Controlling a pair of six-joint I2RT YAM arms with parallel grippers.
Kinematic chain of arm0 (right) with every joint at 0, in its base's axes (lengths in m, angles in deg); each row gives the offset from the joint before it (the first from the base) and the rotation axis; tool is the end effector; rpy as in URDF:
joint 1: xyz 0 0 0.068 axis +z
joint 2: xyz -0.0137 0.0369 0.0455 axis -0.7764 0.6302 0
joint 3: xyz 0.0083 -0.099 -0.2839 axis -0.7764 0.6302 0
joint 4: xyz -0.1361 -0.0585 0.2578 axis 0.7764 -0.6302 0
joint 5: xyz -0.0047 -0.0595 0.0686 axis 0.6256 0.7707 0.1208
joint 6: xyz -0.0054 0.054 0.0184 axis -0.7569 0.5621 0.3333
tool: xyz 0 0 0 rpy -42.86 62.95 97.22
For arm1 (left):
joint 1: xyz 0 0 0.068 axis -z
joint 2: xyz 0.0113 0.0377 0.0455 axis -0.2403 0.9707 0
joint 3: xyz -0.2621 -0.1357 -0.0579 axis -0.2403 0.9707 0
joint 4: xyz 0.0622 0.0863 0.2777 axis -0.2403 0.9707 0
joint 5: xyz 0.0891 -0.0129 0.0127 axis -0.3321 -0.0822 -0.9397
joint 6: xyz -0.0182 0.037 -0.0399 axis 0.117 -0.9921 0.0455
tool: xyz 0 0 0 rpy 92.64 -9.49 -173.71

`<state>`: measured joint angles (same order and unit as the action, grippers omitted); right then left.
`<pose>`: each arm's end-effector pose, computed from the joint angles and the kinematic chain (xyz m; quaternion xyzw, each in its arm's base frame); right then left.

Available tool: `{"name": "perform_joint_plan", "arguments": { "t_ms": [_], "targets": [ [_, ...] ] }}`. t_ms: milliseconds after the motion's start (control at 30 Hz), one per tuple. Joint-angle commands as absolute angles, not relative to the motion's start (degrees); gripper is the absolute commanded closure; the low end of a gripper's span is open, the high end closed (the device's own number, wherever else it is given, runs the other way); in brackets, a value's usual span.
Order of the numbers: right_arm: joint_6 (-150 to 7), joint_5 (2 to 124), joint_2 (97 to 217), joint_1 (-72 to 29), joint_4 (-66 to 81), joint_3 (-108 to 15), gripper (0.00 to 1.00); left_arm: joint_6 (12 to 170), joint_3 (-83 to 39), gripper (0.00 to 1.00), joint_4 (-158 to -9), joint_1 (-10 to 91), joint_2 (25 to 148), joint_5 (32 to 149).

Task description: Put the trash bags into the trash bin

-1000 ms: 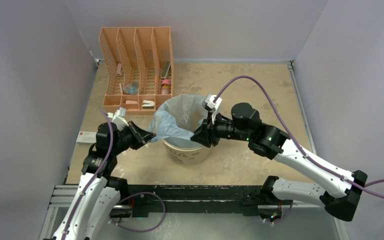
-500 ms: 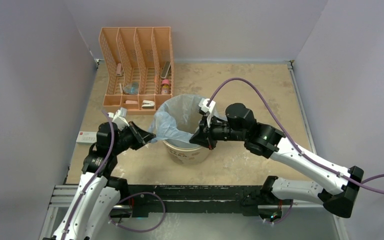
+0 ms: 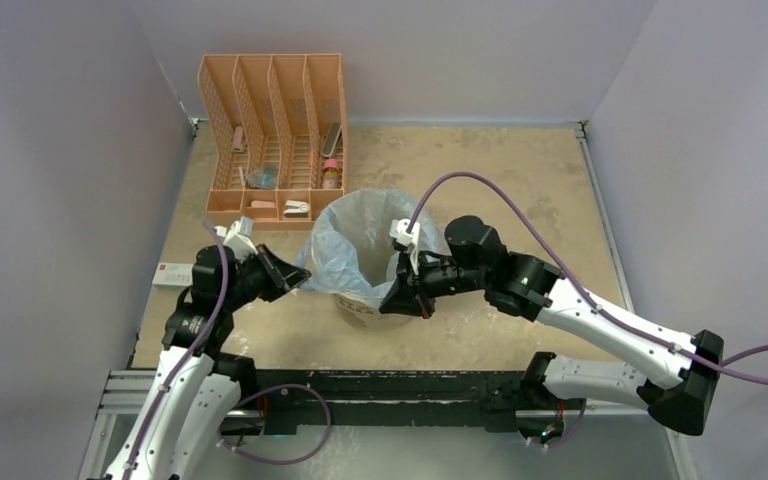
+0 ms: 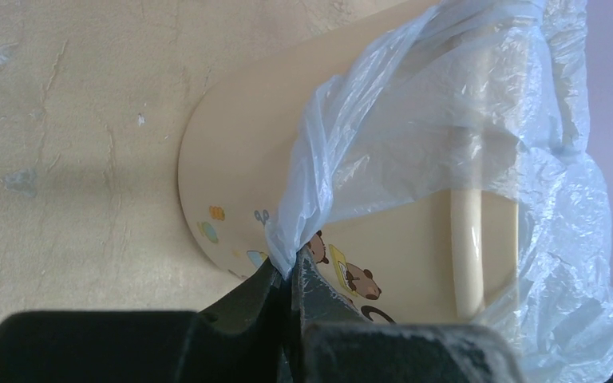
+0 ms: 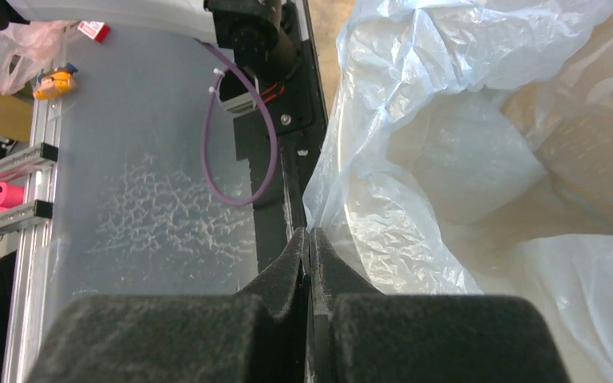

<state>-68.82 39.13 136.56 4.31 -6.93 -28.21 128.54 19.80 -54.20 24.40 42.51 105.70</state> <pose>0.1343 0.2306 0.3781 -0.4494 0.6577 0.4859 0.3597 0.1456 -0.0433 0.2695 -0.1779 0.8275 -0.4000 0.3515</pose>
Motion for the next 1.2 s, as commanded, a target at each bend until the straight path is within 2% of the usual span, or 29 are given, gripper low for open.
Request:
{"name": "perform_joint_plan", "arguments": {
  "t_ms": [0,233,300,500,667,933,967,1033,1100,1167],
  "targets": [
    [-69.1,36.7,137.3,5.4,-6.6,-27.8,1.00,128.2,19.3,1.00,-56.9,24.1,41.0,105.5],
    [-69.0,39.1,139.6,6.6,-8.0,-26.9,1.00,127.6,21.3,0.98,-56.1,24.1,40.8,104.2],
    [-68.5,40.4,140.1,7.1,-8.0,-26.4,1.00,127.5,21.0,0.85,-55.5,24.1,40.8,103.9],
    [-66.7,46.2,140.2,7.4,-9.0,-26.9,1.00,129.7,19.2,0.62,-52.2,24.1,39.1,103.3],
    [-64.5,50.6,139.1,7.4,-7.6,-27.5,1.00,133.3,15.8,0.55,-46.2,24.1,36.7,100.8],
    [-63.2,52.2,139.3,7.4,-5.4,-27.2,1.00,139.1,11.1,0.43,-33.0,24.1,27.3,90.6],
    [-63.2,52.0,139.4,7.4,-5.1,-27.2,1.00,139.4,10.5,0.40,-32.2,24.1,26.1,89.2],
    [-63.1,51.9,139.5,7.4,-5.0,-27.2,1.00,138.3,10.0,0.21,-33.8,24.1,24.0,90.8],
    [-63.1,51.4,139.4,7.4,-4.7,-27.3,1.00,138.8,9.2,0.15,-35.2,24.1,22.9,93.9],
    [-63.0,51.4,139.2,7.4,-4.5,-27.4,1.00,139.1,9.2,0.15,-37.5,24.1,22.5,99.6]
  ]
}}
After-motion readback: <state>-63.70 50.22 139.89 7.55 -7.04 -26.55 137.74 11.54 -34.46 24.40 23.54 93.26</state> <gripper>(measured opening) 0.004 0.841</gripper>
